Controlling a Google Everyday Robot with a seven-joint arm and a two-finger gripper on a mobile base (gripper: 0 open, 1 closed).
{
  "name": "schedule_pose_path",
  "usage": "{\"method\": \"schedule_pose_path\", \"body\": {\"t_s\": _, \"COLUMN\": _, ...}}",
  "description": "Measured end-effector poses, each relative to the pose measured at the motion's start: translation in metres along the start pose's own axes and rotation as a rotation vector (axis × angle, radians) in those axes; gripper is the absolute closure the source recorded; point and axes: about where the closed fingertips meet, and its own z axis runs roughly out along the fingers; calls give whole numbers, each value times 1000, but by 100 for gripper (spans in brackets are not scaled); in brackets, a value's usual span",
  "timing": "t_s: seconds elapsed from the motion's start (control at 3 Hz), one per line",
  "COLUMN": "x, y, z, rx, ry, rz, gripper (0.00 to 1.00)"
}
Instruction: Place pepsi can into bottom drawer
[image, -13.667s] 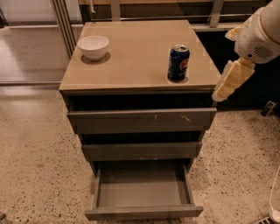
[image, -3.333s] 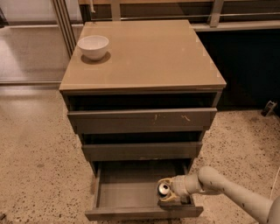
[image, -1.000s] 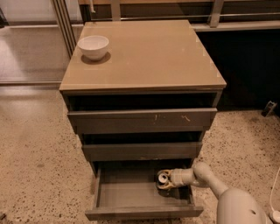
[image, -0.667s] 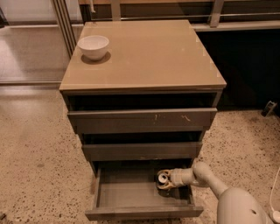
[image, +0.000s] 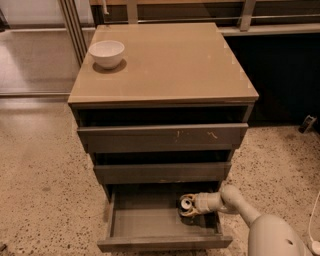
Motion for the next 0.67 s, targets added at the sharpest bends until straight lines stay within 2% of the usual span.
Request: {"method": "schedule_pose_path", "body": {"t_s": 0.67, "x": 0, "y": 0, "z": 0, "rx": 0, "ry": 0, "rz": 0, "gripper": 12}}
